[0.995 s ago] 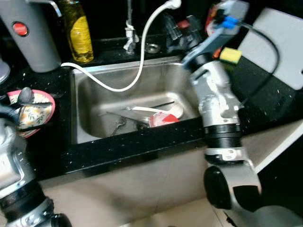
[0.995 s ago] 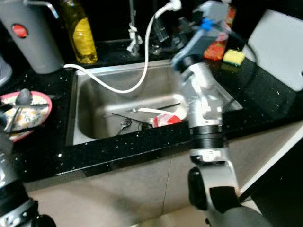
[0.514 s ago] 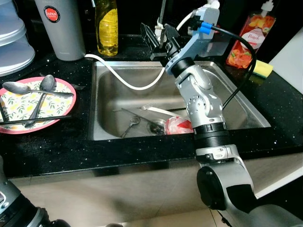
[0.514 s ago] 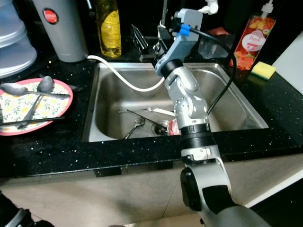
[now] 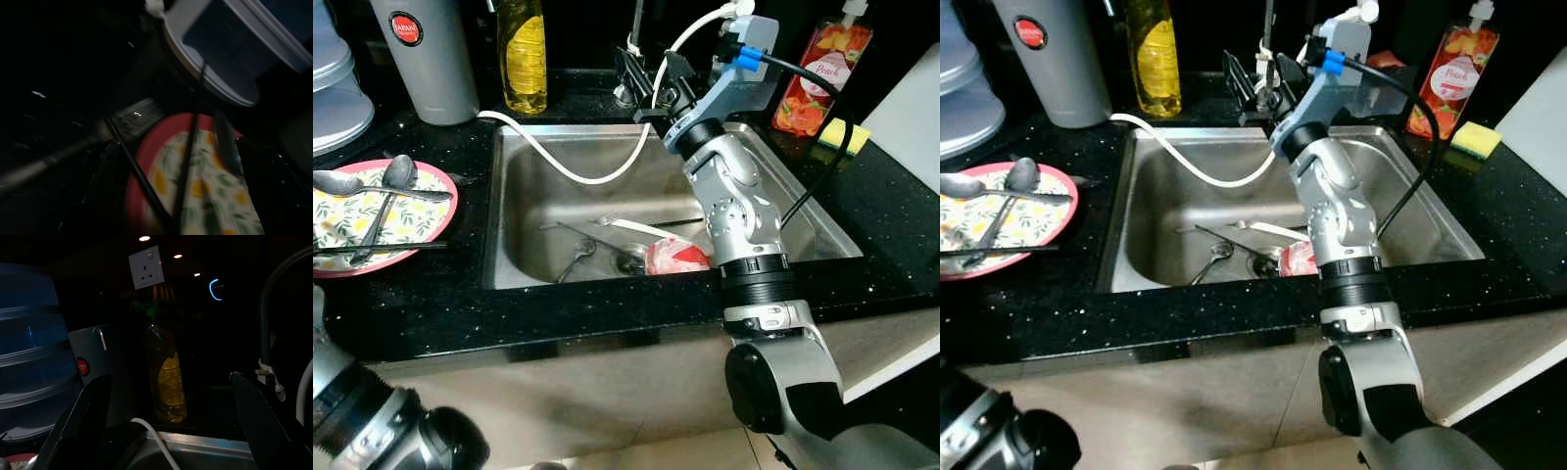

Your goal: Kitchen organization

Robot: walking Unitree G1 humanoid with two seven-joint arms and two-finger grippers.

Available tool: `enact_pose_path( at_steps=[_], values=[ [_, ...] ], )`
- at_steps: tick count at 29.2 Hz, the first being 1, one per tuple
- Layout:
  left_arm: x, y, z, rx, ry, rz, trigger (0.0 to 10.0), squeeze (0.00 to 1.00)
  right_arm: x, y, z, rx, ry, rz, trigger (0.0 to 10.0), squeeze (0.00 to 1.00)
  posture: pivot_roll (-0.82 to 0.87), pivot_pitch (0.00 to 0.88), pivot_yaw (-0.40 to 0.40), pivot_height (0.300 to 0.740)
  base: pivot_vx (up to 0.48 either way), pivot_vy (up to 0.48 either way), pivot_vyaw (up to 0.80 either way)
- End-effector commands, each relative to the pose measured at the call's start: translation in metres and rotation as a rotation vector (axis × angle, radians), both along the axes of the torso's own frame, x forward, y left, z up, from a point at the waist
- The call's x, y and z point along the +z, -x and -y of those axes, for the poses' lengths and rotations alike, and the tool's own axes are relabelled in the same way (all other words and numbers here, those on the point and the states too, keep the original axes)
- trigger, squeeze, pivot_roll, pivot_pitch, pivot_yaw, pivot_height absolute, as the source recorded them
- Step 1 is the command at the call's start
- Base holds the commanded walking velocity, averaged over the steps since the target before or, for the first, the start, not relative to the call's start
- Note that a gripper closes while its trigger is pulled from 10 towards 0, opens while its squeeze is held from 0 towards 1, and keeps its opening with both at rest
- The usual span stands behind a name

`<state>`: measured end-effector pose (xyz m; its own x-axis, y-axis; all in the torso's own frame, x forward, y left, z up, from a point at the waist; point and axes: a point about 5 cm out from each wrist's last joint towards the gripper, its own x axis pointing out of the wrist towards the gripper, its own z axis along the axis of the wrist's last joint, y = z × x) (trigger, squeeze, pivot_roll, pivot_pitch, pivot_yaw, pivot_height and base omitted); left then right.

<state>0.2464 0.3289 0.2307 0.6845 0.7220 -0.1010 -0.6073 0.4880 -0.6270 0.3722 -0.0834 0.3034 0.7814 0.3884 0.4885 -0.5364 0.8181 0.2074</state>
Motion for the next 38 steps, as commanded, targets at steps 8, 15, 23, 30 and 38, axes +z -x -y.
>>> enact_pose_path(
  at_steps=[8,15,23,30,38],
  values=[
    [-0.004,0.0,0.015,0.074,0.039,-0.035,10.0,0.0,0.004,0.002,0.013,-0.04,-0.029,0.014,10.0,0.0,0.25,0.0,-0.003,0.74,0.0,0.0,0.0],
    [-0.002,-0.011,0.023,0.037,0.103,0.0,10.0,0.0,0.003,0.001,0.012,-0.036,-0.032,0.008,10.0,0.0,0.26,0.0,-0.012,0.74,0.0,0.0,0.0],
    [0.019,-0.028,0.043,0.003,-0.174,-0.163,8.7,0.0,0.005,0.001,0.007,-0.021,-0.034,0.011,10.0,0.0,0.26,0.0,-0.01,0.74,0.0,0.0,0.0],
    [0.018,-0.027,0.055,0.076,-0.291,-0.275,10.0,0.0,0.004,0.004,0.012,-0.041,-0.038,0.011,10.0,0.0,0.24,0.0,0.013,0.74,0.0,0.0,0.0],
    [0.006,-0.047,0.077,-0.065,-0.222,-0.291,10.0,0.0,0.004,0.004,0.016,-0.056,-0.035,0.015,10.0,0.0,0.22,0.0,0.017,0.74,0.0,0.0,0.0]
  ],
)
